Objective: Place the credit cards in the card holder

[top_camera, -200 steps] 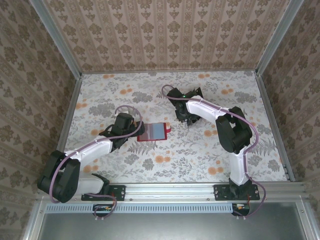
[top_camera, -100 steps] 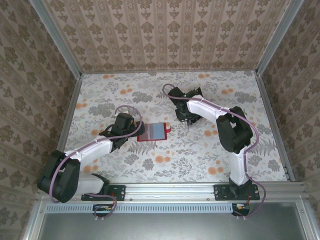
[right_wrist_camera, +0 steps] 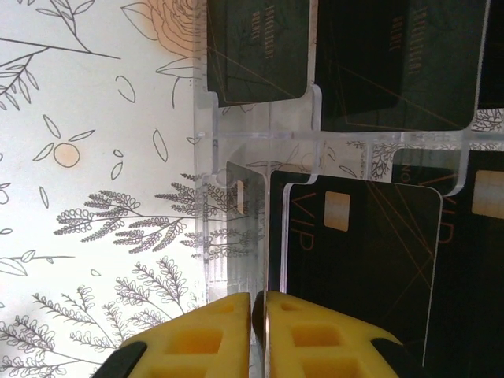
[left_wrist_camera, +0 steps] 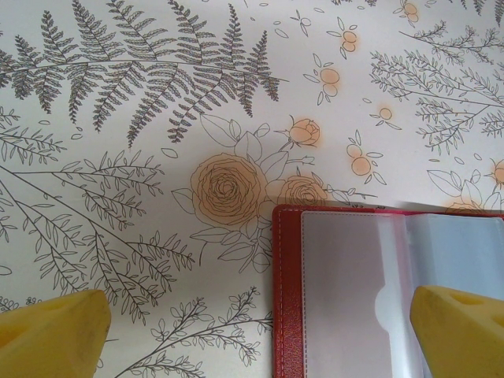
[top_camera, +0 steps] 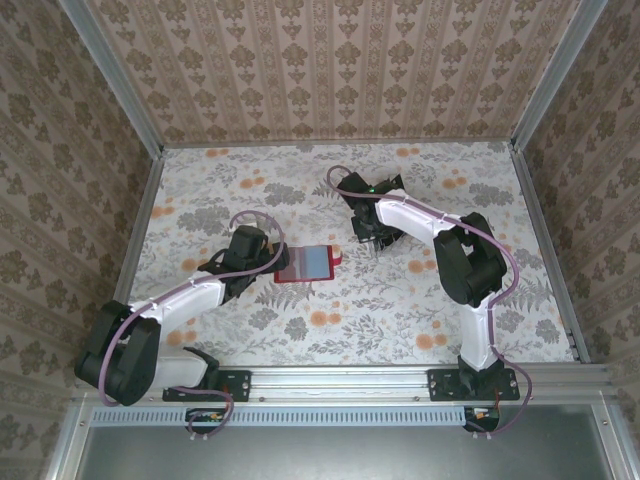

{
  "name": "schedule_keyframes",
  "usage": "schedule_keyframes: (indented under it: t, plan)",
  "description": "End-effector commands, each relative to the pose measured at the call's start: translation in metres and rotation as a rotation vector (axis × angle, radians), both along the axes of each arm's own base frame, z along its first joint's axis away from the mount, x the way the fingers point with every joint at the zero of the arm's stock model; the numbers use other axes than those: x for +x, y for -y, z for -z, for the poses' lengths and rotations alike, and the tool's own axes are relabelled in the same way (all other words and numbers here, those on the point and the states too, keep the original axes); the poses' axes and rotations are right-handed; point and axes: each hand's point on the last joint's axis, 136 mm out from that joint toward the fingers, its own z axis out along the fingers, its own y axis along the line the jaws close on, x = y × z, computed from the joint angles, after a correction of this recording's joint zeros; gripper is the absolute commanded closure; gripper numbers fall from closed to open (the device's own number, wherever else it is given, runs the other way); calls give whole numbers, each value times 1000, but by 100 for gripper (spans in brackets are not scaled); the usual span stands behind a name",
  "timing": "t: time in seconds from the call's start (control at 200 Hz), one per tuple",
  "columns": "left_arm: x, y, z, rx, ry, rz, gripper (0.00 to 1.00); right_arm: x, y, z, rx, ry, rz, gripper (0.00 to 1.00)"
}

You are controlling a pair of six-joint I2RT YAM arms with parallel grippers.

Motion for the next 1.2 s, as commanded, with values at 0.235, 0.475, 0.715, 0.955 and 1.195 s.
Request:
schedule_keyframes:
  t: [0.235, 0.475, 0.715, 0.955, 1.195]
  plan:
    - [-1, -3, 1, 18, -10, -6, 0, -3, -3, -11, 99, -7, 18, 99]
    - [0, -2, 1, 26, -16, 2, 0, -2, -7, -38, 198, 40, 28, 100]
    - [3, -4, -1, 61, -21, 10, 0, -4, -25, -91, 377, 137, 18, 100]
    - [1, -10, 6, 124, -53, 17, 0, -13, -85, -114, 739, 187, 1, 100]
    - [-4, -18, 16, 156, -80, 1, 0, -28, -155, -96, 895, 191, -34, 100]
